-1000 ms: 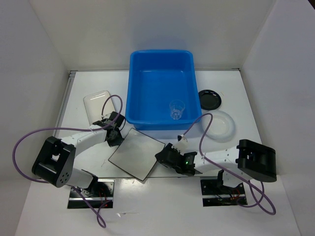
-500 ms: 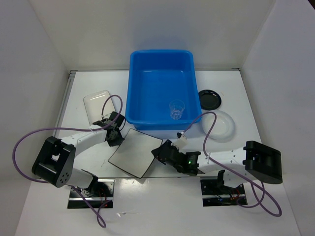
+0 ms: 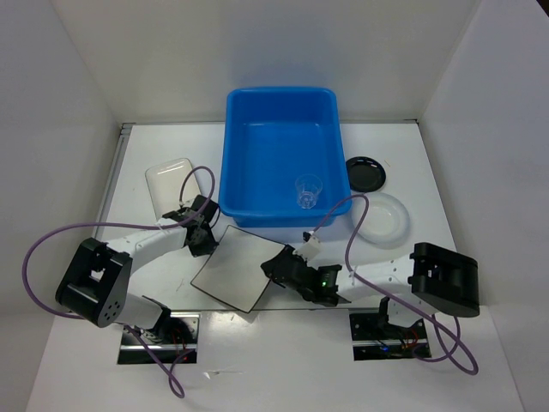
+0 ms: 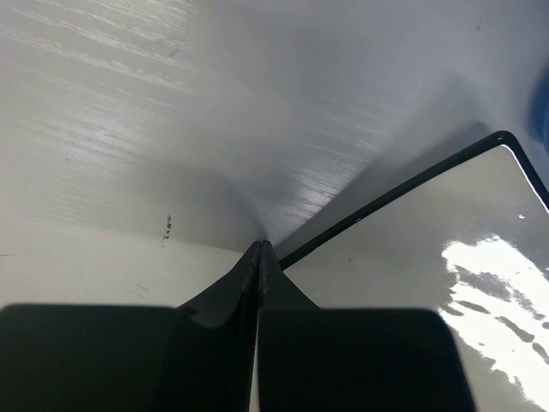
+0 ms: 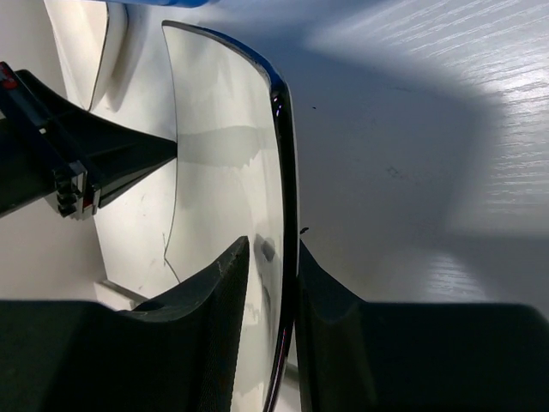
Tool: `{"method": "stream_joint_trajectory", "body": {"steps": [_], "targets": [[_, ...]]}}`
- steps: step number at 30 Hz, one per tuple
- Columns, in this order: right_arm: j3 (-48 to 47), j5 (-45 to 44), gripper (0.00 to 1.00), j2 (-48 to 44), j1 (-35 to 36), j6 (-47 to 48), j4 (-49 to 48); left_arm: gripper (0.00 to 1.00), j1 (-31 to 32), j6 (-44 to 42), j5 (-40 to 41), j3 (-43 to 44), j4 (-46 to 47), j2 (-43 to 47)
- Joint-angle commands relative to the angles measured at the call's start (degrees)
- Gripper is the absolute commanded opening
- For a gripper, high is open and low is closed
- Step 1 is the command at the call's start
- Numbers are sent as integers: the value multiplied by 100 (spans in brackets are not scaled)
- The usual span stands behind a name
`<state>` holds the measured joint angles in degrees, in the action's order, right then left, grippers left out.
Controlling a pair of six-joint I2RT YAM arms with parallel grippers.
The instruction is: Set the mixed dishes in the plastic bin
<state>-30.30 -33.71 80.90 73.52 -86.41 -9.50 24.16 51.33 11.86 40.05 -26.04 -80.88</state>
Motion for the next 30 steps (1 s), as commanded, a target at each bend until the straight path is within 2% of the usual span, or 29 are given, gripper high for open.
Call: {"method": "stream_joint_trajectory", "body": {"steps": [1, 3, 4, 6, 9, 10, 11, 14, 17, 20, 21, 24, 25, 30], "targets": [[-511, -223, 32, 153, 40, 221, -729, 0, 124, 132, -544, -59, 3, -77], [-572, -223, 28, 206, 40, 300, -729, 0, 124, 132, -544, -59, 3, -77], [-634, -223, 21, 207, 40, 300, -729, 0, 124, 132, -544, -59, 3, -77], [-635, -223, 0, 207, 40, 371, -677, 0, 124, 132, -544, -59, 3, -77], [-635, -223, 0, -21, 40, 310, -466, 0, 124, 192, -483, -59, 3, -77], [-635, -223, 0, -83, 40, 257, -317, 5, 124, 193, -483, -59, 3, -77], [-565, -223, 0, -205, 40, 204, -238, 15, 124, 245, -430, -59, 3, -25], [-433, -223, 0, -443, 40, 151, -114, 30, 124, 246, -378, -112, 3, 28], [-380, 39, 0, -602, 40, 151, 35, 53, 124, 246, -255, -112, 3, 81], [-318, 189, 0, -961, 40, 256, 324, 61, 124, 246, -123, -6, 3, 196], [-249, 259, 0, -1258, 40, 256, 413, 67, 124, 246, -122, -6, 3, 248], [-99, 470, 0, -1848, 40, 493, 816, 74, 124, 246, -122, 46, -50, 379], [-98, 541, 0, -2320, 40, 659, 914, 80, 124, 246, -122, 46, -120, 502], [-203, 892, 0, -3843, 40, 906, 2238, 87, 124, 140, 124, 309, -366, 986]]}}
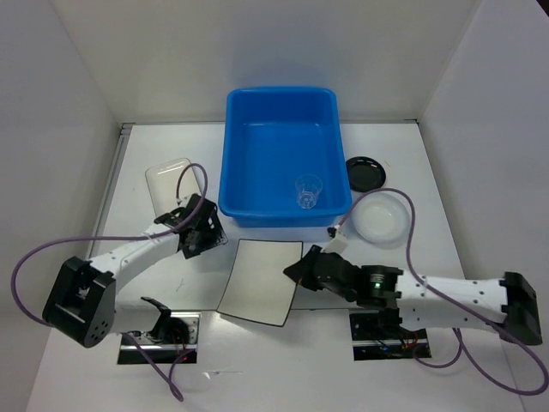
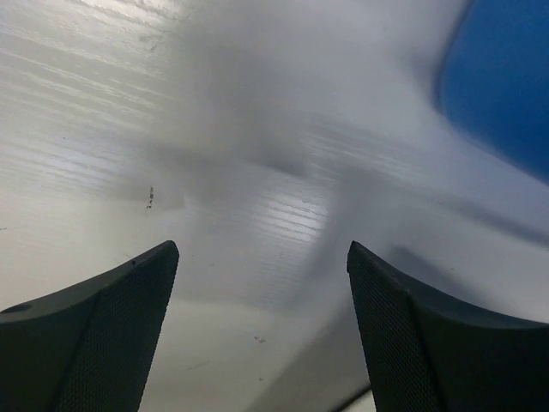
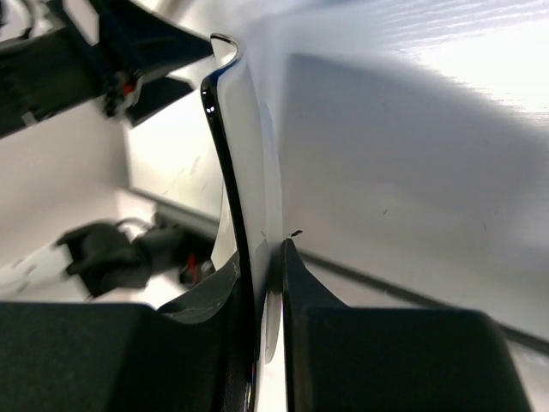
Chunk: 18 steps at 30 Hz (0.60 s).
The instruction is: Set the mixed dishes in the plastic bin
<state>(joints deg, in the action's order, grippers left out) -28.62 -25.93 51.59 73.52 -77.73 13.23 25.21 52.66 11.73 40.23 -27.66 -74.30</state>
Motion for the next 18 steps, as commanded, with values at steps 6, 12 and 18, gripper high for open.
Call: {"method": "stream_joint_trajectory", "body": {"steps": [6, 12, 18], "targets": [[-871, 422, 0, -2126, 40, 566, 355, 95, 19, 7, 487, 652, -678, 961], [-1732, -604, 0, -2400, 40, 1057, 84, 100, 19, -115, 997, 1057, -986, 1427], [-3207, -2079, 0, -1215, 40, 2375, -40, 100, 19, -230, 1376, 1365, -987, 1743]]}}
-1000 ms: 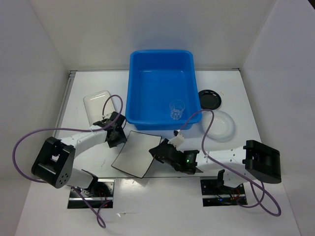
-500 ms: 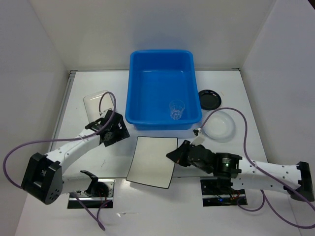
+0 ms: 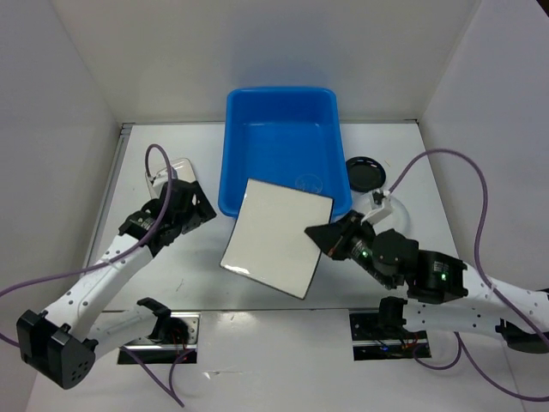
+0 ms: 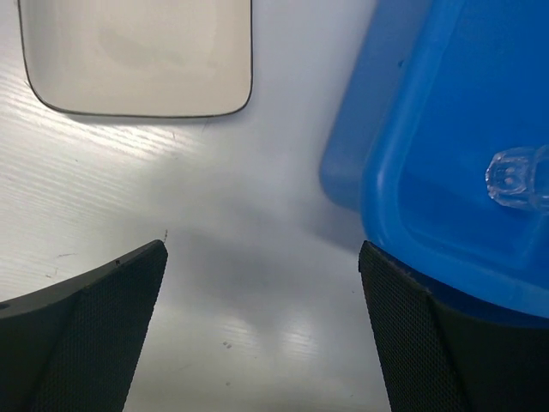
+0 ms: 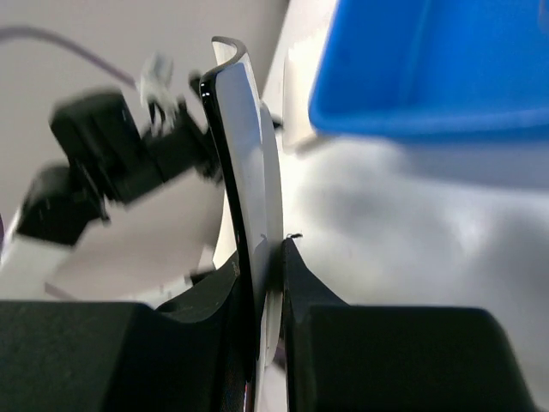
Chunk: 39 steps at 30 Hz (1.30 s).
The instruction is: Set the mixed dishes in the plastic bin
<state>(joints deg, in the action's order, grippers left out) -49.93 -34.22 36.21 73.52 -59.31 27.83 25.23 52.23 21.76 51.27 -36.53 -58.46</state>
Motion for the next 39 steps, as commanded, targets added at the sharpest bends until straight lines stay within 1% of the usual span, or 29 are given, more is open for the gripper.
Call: {"method": "stream_joint_trajectory", "body": {"steps": [1, 2, 3, 5, 6, 9, 11, 13, 15, 16, 17, 18, 19, 20, 21, 22, 23, 25, 26, 29, 30, 32, 34, 35, 39], "targets": [[-1271, -1376, 0, 682, -12, 726, -1500, 100, 17, -239, 373, 339, -100, 211], [-1465, -1473, 0, 860, -91, 1102, -1500, 100, 17, -239, 373, 340, -47, 212], [-1823, -1535, 0, 1027, -92, 1288, -1552, 100, 17, -300, 434, 392, 23, 212], [-2168, -1772, 0, 1537, -171, 1753, -1553, 100, 17, -380, 504, 393, 93, 265], [-2483, -1842, 0, 1704, -171, 1887, -1553, 100, 17, -450, 583, 393, 172, 265], [-3029, -2079, 0, 2276, -171, 2238, -1553, 100, 17, -503, 584, 393, 313, 265], [-3189, -2141, 0, 2478, -171, 2362, -1553, 100, 17, -555, 584, 340, 393, 265], [-3426, -2081, 0, 2821, -389, 2424, -1466, 100, 17, -634, 584, 279, 445, 265], [-3760, -1608, 0, 3258, -653, 2424, -1220, 100, 17, -696, 636, 279, 498, 265], [-3856, -1371, 0, 3374, -1037, 2363, -1123, 100, 17, -696, 637, 218, 550, 317], [-3857, -1142, 0, 3462, -1241, 2363, -1175, 100, 17, -696, 637, 217, 551, 317], [-3857, -653, 0, 3516, -1487, 2363, -1175, 100, 17, -757, 637, 217, 551, 317], [-3857, -413, 0, 3568, -1733, 2284, -1271, 100, 17, -758, 698, 217, 551, 378], [-3857, -158, 0, 3569, -2249, 2283, -1324, 100, 17, -758, 768, 217, 551, 379], [-3857, 262, 0, 3630, -2506, 2196, -1324, 100, 17, -819, 768, 217, 551, 431], [-3857, 449, 0, 3717, -2735, 2196, -1324, 100, 17, -819, 847, 217, 551, 432], [-3936, 599, 0, 3788, -3146, 2196, -1324, 100, 17, -872, 908, 217, 499, 432], [-4007, 1046, 0, 4007, -3509, 2248, -1272, 100, 17, -872, 909, 217, 498, 484], [-4007, 1205, 0, 4069, -3833, 2318, -1324, 100, 17, -872, 909, 217, 498, 484], [-4190, 1864, 0, 4393, -4265, 2388, -1448, 100, 17, -872, 909, 164, 498, 484], [-4244, 2049, 0, 4482, -4554, 2389, -1500, 100, 17, -872, 909, 164, 498, 484], [-4410, 2531, 0, 4780, -4802, 2389, -1562, 100, 17, -872, 909, 164, 498, 484], [-4464, 2831, 0, 4983, -5100, 2328, -1658, 100, 17, -872, 839, 112, 498, 432], [-4594, 3172, 0, 5088, -5197, 2327, -1719, 100, 17, -872, 839, 112, 498, 432], [-4964, 3526, 0, 5825, -5330, 2275, -1659, 100, 17, -872, 839, 112, 551, 379]]}}
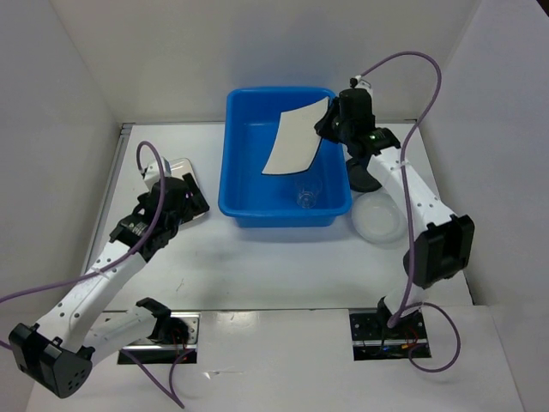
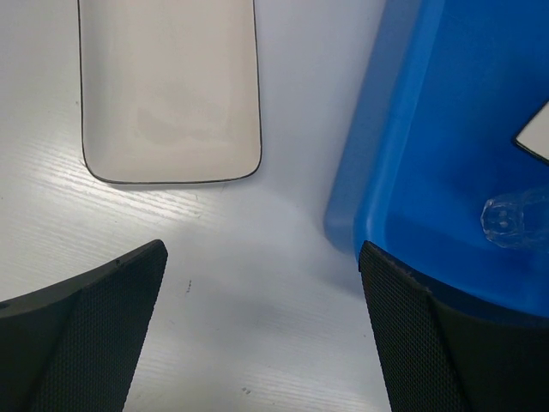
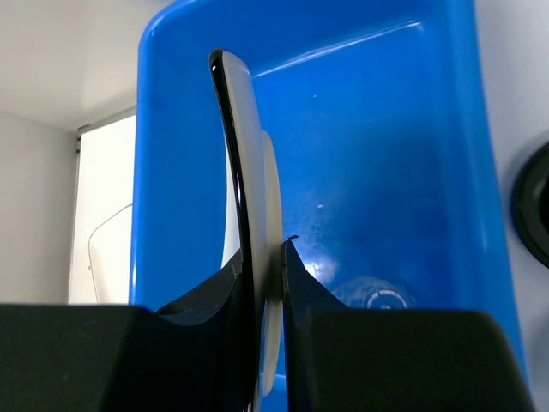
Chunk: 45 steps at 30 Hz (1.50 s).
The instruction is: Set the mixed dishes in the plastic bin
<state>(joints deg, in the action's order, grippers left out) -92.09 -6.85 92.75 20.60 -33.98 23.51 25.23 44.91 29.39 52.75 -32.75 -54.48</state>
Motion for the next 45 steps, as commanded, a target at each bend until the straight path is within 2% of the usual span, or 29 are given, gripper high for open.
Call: {"method": "stream_joint_trajectory", "body": {"steps": [1, 7, 12, 19, 25, 28, 32, 37, 45], "targets": [[-809, 843, 0, 304, -39, -328, -1226, 100, 17, -140, 76, -37, 173, -19], [-1416, 1351, 0, 1244, -39, -329, -1278, 100, 17, -87, -38, -142, 173, -19], [-2057, 1405, 0, 1816, -91, -329, -1226, 100, 17, -26, -109, -204, 173, -19], [-3568, 1406, 0, 3063, -91, -153, -427, 100, 17, -26, -170, -257, 234, -19], [-5229, 1406, 0, 4257, -91, -100, 504, 100, 17, -26, -117, -257, 234, 34], [-6710, 1406, 0, 4960, -144, -39, 1225, 100, 17, -26, -65, -257, 234, 34], [-8145, 1406, 0, 5787, -205, 14, 2008, 100, 17, -26, -65, -257, 234, 34], [-8087, 1406, 0, 5913, -320, -39, 2123, 100, 17, -26, -65, -309, 234, 87], [-7904, 941, 0, 6018, -320, 154, 2510, 100, 17, -26, -65, -362, 234, 87]]}}
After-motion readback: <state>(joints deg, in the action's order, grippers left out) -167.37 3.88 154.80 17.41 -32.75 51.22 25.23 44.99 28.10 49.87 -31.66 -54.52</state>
